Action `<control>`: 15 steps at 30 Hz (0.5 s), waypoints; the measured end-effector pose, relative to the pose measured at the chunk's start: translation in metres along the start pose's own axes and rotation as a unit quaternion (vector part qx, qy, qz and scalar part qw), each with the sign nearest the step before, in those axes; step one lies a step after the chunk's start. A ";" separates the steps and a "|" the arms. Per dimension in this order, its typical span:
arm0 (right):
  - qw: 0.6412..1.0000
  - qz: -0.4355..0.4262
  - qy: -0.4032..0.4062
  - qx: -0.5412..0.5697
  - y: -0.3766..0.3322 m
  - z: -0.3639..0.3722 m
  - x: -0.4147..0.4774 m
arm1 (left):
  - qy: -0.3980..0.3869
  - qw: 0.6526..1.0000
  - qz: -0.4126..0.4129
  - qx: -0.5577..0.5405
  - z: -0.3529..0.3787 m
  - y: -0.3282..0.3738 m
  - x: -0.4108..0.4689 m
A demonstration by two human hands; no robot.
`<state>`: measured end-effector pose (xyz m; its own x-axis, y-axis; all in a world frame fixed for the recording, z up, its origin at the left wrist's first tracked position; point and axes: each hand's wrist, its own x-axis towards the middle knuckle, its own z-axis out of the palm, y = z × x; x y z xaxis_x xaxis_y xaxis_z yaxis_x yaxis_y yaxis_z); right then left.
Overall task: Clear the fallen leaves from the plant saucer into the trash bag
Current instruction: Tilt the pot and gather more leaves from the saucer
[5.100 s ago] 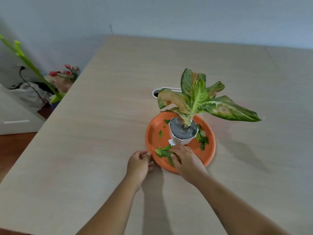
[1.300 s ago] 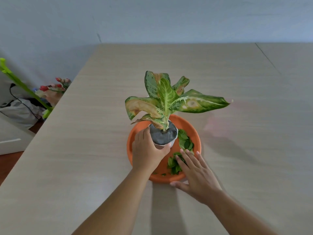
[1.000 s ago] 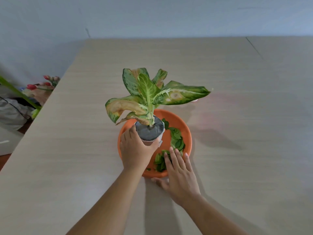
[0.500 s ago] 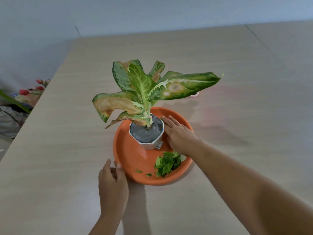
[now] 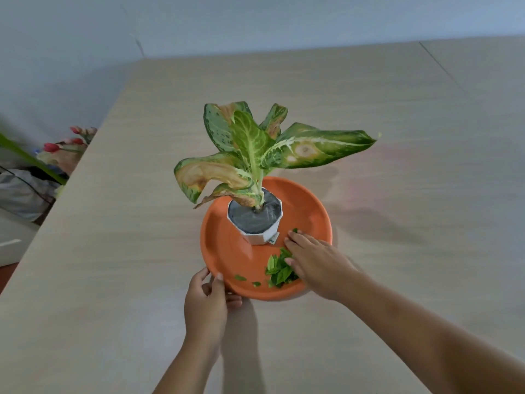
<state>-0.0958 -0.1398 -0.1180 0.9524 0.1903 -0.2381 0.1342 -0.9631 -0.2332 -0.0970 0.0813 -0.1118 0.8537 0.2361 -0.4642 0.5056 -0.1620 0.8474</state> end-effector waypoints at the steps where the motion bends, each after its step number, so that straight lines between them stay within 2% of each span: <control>1: 1.000 0.009 0.012 0.018 -0.001 -0.002 0.000 | -0.005 1.000 -0.002 -0.001 -0.001 -0.001 0.000; 5: 0.996 0.056 0.055 0.043 0.007 -0.003 0.031 | -0.023 0.999 -0.011 -0.032 -0.001 -0.003 0.000; 9: 0.997 0.059 0.026 0.041 0.014 0.000 0.059 | -0.037 0.997 -0.022 -0.068 -0.002 -0.005 0.005; 15: 0.998 0.065 0.000 -0.007 -0.022 0.012 -0.003 | -0.063 0.997 -0.024 -0.046 -0.007 -0.006 0.012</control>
<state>-0.1050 -0.1166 -0.1238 0.9618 0.0630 -0.2665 0.0125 -0.9823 -0.1869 -0.0902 0.0916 -0.1204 0.8406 0.1184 -0.5285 0.5376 -0.0634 0.8408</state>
